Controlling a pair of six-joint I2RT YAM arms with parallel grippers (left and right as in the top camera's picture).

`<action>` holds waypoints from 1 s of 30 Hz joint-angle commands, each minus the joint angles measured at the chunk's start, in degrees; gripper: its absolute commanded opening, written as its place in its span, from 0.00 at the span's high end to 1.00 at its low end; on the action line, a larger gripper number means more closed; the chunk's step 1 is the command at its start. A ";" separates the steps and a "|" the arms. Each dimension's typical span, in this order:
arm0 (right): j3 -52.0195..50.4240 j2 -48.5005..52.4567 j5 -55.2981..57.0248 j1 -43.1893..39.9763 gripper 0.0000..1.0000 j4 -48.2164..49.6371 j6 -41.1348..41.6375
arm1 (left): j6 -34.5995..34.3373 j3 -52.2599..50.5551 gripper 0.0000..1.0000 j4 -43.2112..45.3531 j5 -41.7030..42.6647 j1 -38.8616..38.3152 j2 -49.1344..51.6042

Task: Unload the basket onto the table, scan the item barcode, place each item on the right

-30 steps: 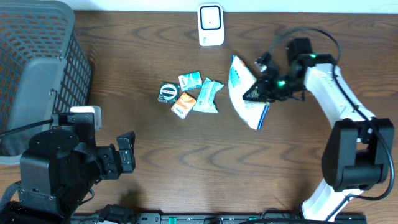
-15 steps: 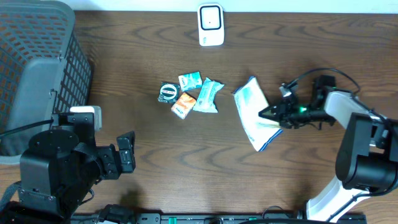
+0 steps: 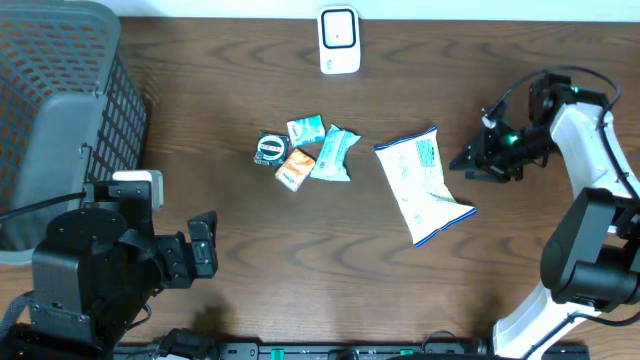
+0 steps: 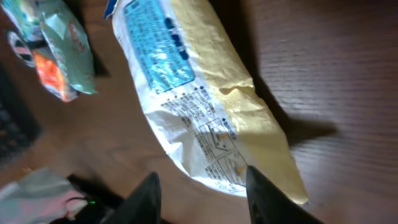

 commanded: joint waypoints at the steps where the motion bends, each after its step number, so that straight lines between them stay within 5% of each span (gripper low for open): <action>1: 4.20 -0.37 6.51 3.93 0.76 -2.45 0.02 | -0.72 0.52 0.02 -0.04 -0.09 0.20 0.22; 6: 4.70 -0.35 9.53 10.23 0.99 -2.23 0.02 | -0.72 0.52 0.02 -0.04 -0.09 0.20 0.22; 15: 1.90 -0.28 23.28 22.23 0.99 5.51 7.43 | -0.72 0.52 0.03 -0.04 -0.09 0.20 0.22; 26: -11.06 -0.22 38.16 25.14 0.99 22.45 15.85 | -0.72 0.52 0.02 -0.04 -0.09 0.20 0.22; 30: -8.35 -0.33 43.91 24.90 0.99 16.94 16.09 | -0.72 0.52 0.02 -0.04 -0.09 0.20 0.22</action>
